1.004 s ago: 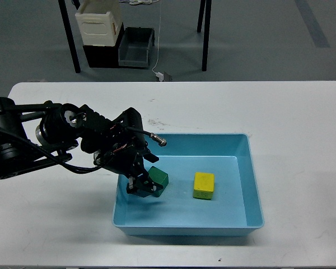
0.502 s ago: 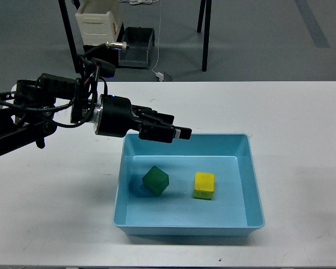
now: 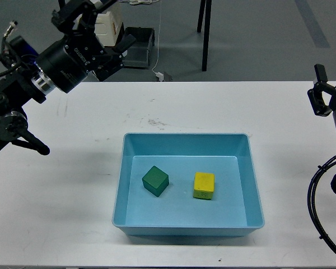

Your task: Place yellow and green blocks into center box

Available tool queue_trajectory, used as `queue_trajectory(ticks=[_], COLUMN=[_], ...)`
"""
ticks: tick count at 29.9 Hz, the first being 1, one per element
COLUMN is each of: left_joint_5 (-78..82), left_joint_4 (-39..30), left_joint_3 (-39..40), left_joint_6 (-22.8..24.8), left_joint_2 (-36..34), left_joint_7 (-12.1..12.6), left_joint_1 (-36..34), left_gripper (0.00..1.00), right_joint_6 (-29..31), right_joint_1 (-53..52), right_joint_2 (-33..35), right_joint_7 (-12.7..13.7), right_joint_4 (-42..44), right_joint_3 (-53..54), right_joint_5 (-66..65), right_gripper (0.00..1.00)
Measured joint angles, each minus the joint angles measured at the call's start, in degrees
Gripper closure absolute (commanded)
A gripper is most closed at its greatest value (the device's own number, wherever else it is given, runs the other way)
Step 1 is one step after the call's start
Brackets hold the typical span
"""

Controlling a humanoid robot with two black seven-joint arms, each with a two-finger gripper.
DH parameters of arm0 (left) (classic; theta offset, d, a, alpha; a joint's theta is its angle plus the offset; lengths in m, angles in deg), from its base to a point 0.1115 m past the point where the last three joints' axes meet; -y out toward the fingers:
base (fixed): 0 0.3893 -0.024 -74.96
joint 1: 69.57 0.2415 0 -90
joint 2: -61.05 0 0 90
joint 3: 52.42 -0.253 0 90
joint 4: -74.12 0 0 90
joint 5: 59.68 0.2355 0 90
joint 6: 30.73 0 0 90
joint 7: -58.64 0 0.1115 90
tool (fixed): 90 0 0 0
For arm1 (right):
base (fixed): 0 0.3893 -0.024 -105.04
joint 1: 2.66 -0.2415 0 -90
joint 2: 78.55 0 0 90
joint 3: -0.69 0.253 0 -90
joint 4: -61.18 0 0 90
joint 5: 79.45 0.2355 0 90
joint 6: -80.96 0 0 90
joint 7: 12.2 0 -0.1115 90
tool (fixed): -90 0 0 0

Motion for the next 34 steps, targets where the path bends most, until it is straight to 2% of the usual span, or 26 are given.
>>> queue_trajectory(ticks=[3, 15, 22, 29, 34], left_joint_5=[-8.5, -37.7, -41.2, -41.3, -41.3], left_joint_4=[-2.1, -13.1, -16.1, -19.1, -19.6], left_joint_3=[0.5, 3.1, 6.1, 10.7, 12.7], left_joint_6=[-0.2, -1.4, -0.2, -0.8, -1.6], left_joint_2=[-1.2, -2.5, 1.0, 2.1, 2.2], left_joint_7=[0.0, 0.0, 0.0, 0.0, 0.0], left_joint_1=[4.2, 18.0, 26.4, 33.8, 36.6], left_gripper=[0.0, 0.0, 0.0, 0.0, 0.0], right_joint_6=[0.2, 9.2, 12.5, 12.8, 12.8], right_joint_1=[0.5, 13.7, 20.9, 22.9, 23.5], right_joint_2=[-2.2, -2.9, -2.9, -2.9, -2.9], right_joint_7=[2.0, 4.9, 4.7, 4.4, 4.4], right_joint_4=[-0.1, -0.9, -0.6, -0.4, -0.2], right_joint_3=[0.9, 3.8, 4.4, 4.8, 4.6], right_joint_5=[8.1, 31.2, 33.6, 33.7, 33.7], right_gripper=[0.0, 0.0, 0.0, 0.0, 0.0])
